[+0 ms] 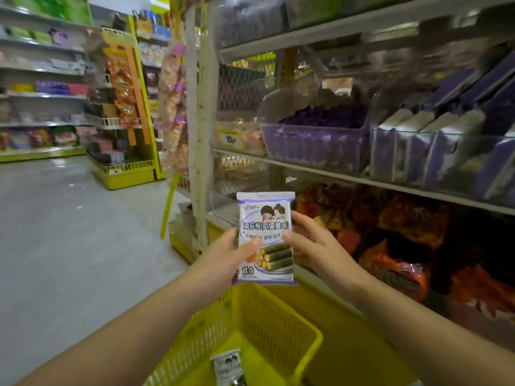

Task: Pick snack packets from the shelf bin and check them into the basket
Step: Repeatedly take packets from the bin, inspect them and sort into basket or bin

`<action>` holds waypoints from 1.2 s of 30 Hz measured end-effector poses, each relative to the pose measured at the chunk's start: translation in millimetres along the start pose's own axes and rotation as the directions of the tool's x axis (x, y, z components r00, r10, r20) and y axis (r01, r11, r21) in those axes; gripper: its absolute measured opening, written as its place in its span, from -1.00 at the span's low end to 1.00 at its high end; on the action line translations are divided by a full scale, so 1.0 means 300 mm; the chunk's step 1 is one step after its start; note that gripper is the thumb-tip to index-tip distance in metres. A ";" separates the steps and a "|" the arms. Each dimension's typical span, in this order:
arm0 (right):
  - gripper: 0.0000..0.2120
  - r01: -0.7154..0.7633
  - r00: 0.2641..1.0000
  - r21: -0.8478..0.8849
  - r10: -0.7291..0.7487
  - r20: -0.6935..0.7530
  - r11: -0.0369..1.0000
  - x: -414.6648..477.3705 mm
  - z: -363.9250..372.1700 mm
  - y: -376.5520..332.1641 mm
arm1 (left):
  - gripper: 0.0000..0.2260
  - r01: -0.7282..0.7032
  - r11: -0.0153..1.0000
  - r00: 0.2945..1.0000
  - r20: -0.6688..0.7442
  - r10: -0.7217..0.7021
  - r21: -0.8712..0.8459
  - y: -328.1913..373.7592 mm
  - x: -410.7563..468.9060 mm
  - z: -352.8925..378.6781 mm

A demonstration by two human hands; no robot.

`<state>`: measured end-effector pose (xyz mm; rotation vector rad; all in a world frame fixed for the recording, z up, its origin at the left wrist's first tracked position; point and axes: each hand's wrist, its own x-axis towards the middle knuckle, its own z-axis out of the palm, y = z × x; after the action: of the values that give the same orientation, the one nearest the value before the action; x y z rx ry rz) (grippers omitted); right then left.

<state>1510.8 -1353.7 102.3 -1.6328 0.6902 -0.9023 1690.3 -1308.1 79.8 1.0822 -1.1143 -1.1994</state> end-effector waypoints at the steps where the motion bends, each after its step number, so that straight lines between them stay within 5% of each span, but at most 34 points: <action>1: -0.53 -0.057 0.998 0.088 0.057 -0.001 0.994 0.018 0.016 0.028 | -0.59 0.012 1.000 1.000 0.005 -0.012 0.002 -0.040 -0.004 -0.015; 10: -0.50 -0.156 0.975 0.525 0.216 -0.055 0.837 0.067 0.095 0.105 | -0.48 -0.046 0.996 0.999 0.018 0.045 0.077 -0.169 0.002 -0.038; 15: -0.61 -0.212 0.963 0.464 0.263 -0.049 0.860 0.064 0.078 0.136 | -0.78 -0.068 0.997 0.990 -0.126 0.065 -0.023 -0.140 0.025 -0.024; 19: -0.53 -0.241 0.961 0.467 0.276 -0.008 0.851 0.055 0.084 0.142 | -0.80 -0.054 0.994 0.982 -0.187 0.035 -0.095 -0.122 0.018 -0.024; 26: -0.77 -0.205 0.950 0.409 0.281 -0.135 0.889 0.050 0.087 0.152 | -0.84 -0.011 0.986 0.976 -0.215 -0.025 -0.165 -0.115 0.012 -0.005; 31: -0.68 -0.102 0.936 0.378 0.218 -0.278 0.920 0.044 0.095 0.163 | -0.82 -0.012 0.981 0.969 -0.243 -0.036 -0.194 -0.111 0.013 0.015; 36: -0.67 -0.145 0.948 0.319 0.224 -0.225 0.937 0.052 0.070 0.156 | -0.77 0.013 0.980 0.967 -0.246 -0.062 -0.197 -0.101 0.009 0.013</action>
<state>1537.6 -1366.3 57.5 -1.1714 0.8289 -1.0356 1682.6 -1312.9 50.6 1.0736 -0.7686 -1.1388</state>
